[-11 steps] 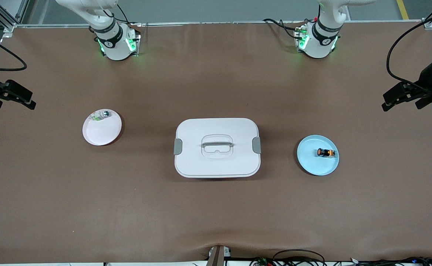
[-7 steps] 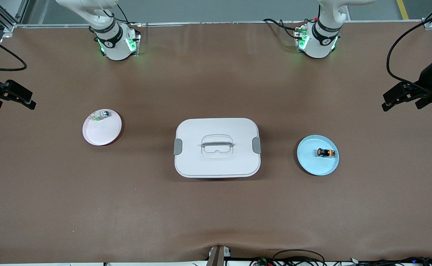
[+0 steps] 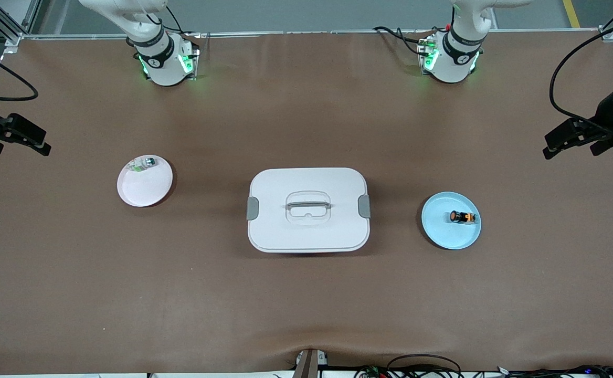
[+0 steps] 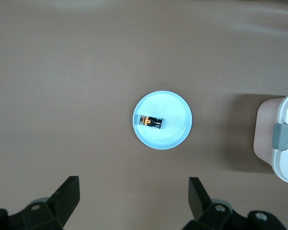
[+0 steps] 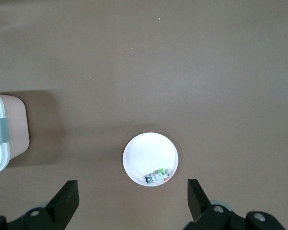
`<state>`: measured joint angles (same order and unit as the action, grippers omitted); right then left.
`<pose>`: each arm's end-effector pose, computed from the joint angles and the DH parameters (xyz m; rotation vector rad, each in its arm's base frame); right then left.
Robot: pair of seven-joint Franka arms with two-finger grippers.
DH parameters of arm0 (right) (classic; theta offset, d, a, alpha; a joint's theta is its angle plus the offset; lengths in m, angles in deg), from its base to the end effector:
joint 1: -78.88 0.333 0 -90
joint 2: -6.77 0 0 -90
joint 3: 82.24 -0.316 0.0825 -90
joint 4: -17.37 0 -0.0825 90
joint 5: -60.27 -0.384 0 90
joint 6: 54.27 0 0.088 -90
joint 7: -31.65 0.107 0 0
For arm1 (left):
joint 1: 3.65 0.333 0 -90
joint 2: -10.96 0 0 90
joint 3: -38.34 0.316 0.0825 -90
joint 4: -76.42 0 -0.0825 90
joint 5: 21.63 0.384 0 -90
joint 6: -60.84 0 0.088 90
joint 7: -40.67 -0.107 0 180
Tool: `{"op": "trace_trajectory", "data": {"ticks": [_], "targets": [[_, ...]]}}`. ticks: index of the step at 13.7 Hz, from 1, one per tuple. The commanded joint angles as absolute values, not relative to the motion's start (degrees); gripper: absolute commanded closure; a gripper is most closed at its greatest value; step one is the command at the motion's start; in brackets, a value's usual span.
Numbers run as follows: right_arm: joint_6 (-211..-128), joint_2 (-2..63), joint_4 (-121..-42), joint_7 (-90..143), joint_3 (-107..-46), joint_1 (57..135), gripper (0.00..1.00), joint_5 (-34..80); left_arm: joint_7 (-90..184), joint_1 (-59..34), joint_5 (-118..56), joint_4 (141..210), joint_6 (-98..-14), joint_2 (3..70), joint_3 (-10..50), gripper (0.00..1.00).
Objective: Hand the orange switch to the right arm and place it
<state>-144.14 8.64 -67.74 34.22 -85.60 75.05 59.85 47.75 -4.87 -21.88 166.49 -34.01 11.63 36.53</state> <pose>0.5651 -0.0045 0.6464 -3.1293 0.0828 -0.0788 0.5659 -0.0303 0.6251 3.1266 0.1109 0.1112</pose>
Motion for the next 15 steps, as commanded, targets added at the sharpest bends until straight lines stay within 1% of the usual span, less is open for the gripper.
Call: {"op": "trace_trajectory", "data": {"ticks": [1, 5, 9, 13, 15], "targets": [[-143.30, 9.14, -66.57, 34.73, -86.46, 74.04, 0.00, 60.10, 47.62, -4.62, -21.55, 164.93, -29.27, 12.37, 36.58, 0.00], [-143.21, 9.14, -66.66, 34.73, -86.46, 73.96, 0.00, 60.10, 47.09, -4.53, -22.16, 165.45, -28.28, 13.16, 36.49, 0.00], [-143.30, 9.14, -66.57, 34.73, -86.46, 73.96, 0.00, 60.10, 46.48, -4.70, -24.09, 166.85, -29.51, 16.58, 36.41, 0.00], [-143.30, 9.14, -66.57, 34.73, -86.46, 73.96, 0.00, 60.10, 46.47, -5.05, -24.18, 172.21, -35.65, 16.59, 36.41, 0.00], [-143.30, 9.14, -66.57, 34.73, -86.37, 73.96, 0.00, 60.10, 46.47, -4.97, -24.18, 177.47, -40.03, 15.54, 36.41, 0.00]]}}
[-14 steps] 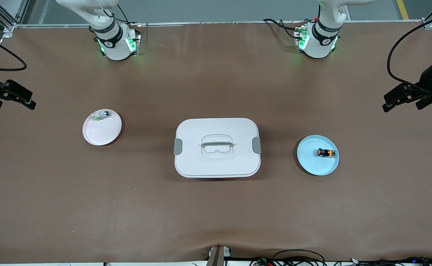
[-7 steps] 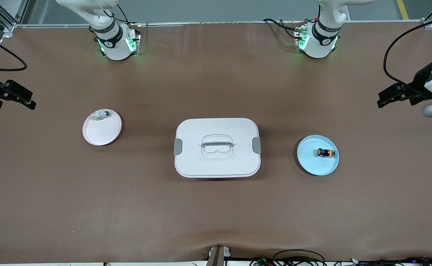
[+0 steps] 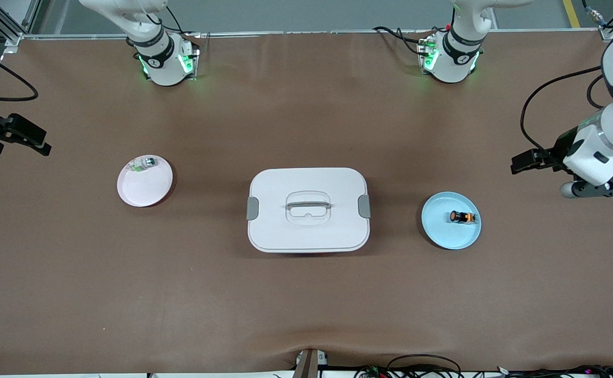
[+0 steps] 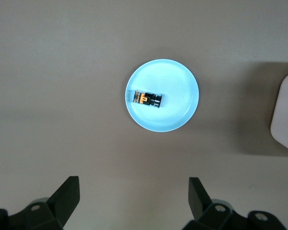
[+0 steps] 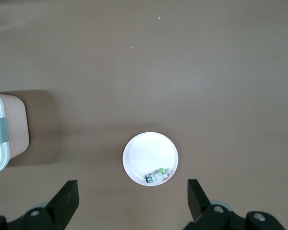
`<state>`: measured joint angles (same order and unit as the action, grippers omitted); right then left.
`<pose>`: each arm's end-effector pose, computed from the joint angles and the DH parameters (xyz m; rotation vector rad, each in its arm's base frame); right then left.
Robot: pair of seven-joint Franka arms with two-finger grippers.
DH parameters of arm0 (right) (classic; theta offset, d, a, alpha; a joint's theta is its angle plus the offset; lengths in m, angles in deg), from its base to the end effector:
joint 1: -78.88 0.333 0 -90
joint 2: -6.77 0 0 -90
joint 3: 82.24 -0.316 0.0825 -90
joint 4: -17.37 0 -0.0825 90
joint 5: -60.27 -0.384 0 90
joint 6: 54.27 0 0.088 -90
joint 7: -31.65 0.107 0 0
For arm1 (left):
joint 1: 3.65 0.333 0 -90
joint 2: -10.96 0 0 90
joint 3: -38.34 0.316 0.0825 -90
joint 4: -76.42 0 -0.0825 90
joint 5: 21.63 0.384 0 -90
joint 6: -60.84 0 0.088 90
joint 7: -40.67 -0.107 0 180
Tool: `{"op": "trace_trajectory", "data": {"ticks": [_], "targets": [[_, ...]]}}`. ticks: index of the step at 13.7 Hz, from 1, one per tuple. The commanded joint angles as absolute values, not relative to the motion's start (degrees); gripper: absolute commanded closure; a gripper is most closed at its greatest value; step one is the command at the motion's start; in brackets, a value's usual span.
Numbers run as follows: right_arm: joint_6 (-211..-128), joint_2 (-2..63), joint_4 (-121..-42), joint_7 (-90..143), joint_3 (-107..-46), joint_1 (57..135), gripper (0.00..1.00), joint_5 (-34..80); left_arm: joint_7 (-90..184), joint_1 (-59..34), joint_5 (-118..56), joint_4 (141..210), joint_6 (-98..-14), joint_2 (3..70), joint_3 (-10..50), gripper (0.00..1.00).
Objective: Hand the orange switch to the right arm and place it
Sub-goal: 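Move the left gripper down over the orange switch on the blue plate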
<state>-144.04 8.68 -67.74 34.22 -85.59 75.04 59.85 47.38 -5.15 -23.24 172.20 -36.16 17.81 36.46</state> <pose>0.5652 -0.0047 0.6458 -3.1294 0.0834 -0.0750 0.5883 -0.0366 0.5184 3.1133 0.0980 -0.1568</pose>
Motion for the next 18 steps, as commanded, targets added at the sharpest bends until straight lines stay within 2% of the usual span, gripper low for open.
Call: {"op": "trace_trajectory", "data": {"ticks": [1, 5, 10, 18], "targets": [[-143.30, 9.14, -66.57, 34.73, -86.37, 73.96, 0.00, 60.10, 46.47, -4.97, -24.09, 179.50, -42.15, 15.27, 36.41, 0.00], [-143.30, 9.14, -66.57, 34.73, -86.37, 73.96, 0.00, 60.10, 46.30, -5.14, -23.30, 186.88, -51.46, 15.62, 35.79, 0.00], [-143.30, 9.14, -66.57, 34.73, -86.46, 73.96, 0.00, 60.10, 43.32, -5.41, -21.11, 192.25, -60.61, 18.69, 35.35, 0.00], [-143.21, 9.14, -66.83, 34.73, -86.46, 74.04, 0.00, 60.10, 36.10, -5.14, -20.66, 193.32, -72.74, 27.65, 35.26, 0.00]]}}
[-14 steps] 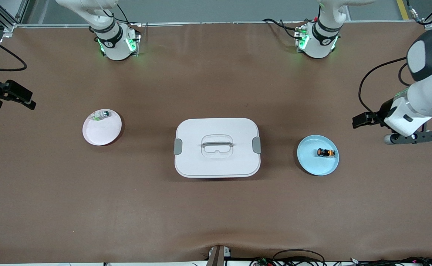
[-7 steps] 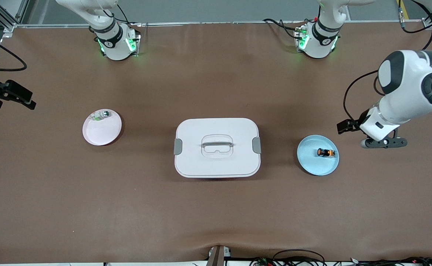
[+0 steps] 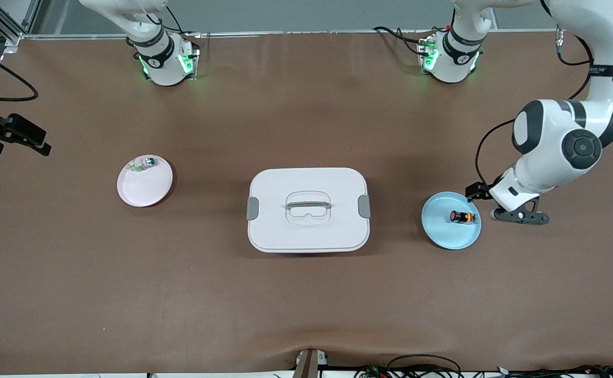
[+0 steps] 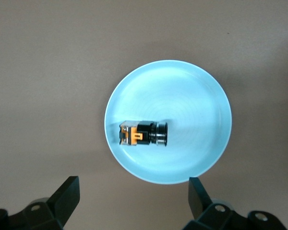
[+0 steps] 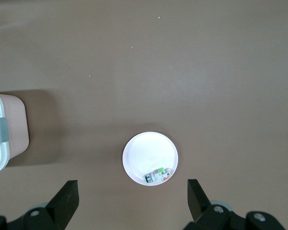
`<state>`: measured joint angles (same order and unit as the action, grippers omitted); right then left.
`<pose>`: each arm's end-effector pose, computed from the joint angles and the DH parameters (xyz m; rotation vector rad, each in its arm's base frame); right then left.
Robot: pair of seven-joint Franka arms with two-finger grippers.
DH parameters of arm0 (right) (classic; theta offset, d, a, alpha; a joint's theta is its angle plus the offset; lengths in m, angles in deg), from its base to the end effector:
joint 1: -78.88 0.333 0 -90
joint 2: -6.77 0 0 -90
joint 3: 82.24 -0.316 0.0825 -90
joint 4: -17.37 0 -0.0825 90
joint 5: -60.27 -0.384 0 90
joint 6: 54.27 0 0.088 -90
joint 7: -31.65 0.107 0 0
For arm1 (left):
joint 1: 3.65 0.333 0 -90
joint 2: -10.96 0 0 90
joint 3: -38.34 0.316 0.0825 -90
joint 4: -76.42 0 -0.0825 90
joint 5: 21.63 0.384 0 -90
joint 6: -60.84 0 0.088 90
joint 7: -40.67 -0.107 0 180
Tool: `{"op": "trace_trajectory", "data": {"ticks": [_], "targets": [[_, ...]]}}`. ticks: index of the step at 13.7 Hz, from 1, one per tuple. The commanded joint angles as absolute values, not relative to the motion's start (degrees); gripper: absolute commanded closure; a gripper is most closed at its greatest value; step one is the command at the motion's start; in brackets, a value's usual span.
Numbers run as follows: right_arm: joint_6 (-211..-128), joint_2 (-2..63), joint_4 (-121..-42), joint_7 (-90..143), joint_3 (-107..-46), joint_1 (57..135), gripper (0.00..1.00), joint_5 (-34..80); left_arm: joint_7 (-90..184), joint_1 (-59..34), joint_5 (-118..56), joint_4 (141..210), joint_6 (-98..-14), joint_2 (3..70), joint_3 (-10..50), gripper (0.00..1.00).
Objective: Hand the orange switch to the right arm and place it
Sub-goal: 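Move the left gripper down over the orange switch on the blue plate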
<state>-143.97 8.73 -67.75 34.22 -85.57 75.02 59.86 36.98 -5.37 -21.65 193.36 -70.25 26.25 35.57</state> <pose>0.5653 -0.0051 0.6451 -3.1297 0.0845 -0.0714 0.5868 -0.0454 0.3105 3.1208 -0.2203 -0.0308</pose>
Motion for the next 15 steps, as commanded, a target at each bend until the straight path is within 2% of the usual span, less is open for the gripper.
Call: {"op": "trace_trajectory", "data": {"ticks": [1, 8, 15], "targets": [[-143.21, 9.14, -66.83, 34.73, -86.46, 74.13, 0.00, 60.10, 36.10, -5.06, -20.67, 193.32, -74.32, 28.79, 35.26, 0.00], [-143.21, 9.14, -66.83, 34.73, -86.37, 73.96, 0.00, 60.10, 36.10, -4.79, -21.72, 193.32, -79.25, 33.55, 35.09, 0.00], [-143.21, 9.14, -66.83, 34.73, -86.37, 73.96, 0.00, 60.10, 36.02, -4.62, -21.81, 193.23, -80.40, 36.27, 34.91, 0.00]]}}
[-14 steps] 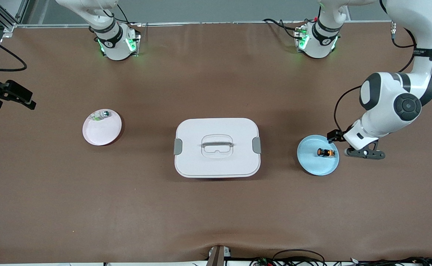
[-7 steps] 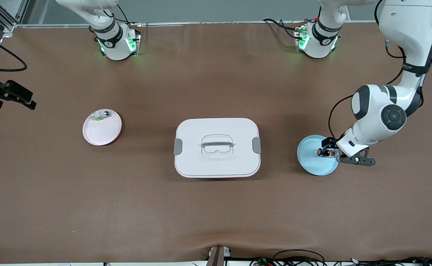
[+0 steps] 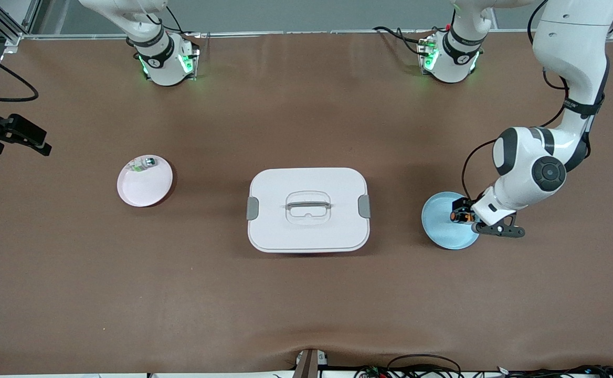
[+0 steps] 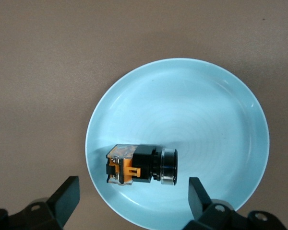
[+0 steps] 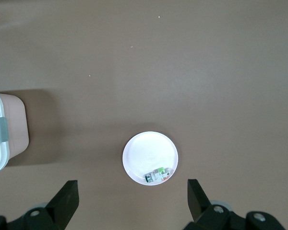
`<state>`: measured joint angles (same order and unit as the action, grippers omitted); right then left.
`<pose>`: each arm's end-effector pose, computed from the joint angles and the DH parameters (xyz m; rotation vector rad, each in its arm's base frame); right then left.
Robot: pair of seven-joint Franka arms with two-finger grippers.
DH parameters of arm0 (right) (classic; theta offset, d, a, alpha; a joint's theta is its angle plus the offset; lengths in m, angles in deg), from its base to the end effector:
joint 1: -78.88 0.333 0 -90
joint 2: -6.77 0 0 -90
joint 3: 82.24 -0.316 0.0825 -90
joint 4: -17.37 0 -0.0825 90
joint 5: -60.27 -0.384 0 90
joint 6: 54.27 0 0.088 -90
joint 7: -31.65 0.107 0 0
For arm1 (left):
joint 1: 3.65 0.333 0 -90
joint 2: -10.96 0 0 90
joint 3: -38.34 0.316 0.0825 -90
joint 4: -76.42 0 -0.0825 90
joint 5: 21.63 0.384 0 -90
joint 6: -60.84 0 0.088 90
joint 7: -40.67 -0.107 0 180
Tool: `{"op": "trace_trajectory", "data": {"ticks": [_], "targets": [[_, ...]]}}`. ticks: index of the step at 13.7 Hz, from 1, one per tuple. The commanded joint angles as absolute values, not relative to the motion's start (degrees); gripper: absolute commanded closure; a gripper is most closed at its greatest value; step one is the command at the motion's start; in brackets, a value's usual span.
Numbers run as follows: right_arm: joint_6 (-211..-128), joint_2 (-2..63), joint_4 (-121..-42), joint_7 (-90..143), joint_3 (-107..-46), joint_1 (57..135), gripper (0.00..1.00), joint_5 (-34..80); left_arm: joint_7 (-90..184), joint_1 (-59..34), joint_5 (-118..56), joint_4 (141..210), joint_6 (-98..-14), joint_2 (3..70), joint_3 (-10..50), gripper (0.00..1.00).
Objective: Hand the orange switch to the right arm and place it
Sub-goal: 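Close the left gripper on the orange switch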
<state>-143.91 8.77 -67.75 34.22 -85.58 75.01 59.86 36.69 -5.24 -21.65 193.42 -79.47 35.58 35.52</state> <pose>0.5654 -0.0051 0.6446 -3.1297 0.0845 -0.0687 0.5936 -0.0453 0.2274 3.1129 -0.2213 -0.0350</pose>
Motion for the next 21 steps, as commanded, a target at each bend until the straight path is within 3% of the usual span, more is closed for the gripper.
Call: {"op": "trace_trajectory", "data": {"ticks": [1, 21], "targets": [[-143.21, 9.14, -66.83, 34.73, -86.37, 74.04, 0.00, 60.10, 35.67, -4.62, -21.81, 193.23, -80.40, 36.80, 34.91, 0.00], [-143.21, 9.14, -66.75, 34.73, -86.37, 73.96, 0.00, 60.10, 34.35, -5.41, -25.06, 191.29, -84.62, 41.99, 34.74, 0.00]]}}
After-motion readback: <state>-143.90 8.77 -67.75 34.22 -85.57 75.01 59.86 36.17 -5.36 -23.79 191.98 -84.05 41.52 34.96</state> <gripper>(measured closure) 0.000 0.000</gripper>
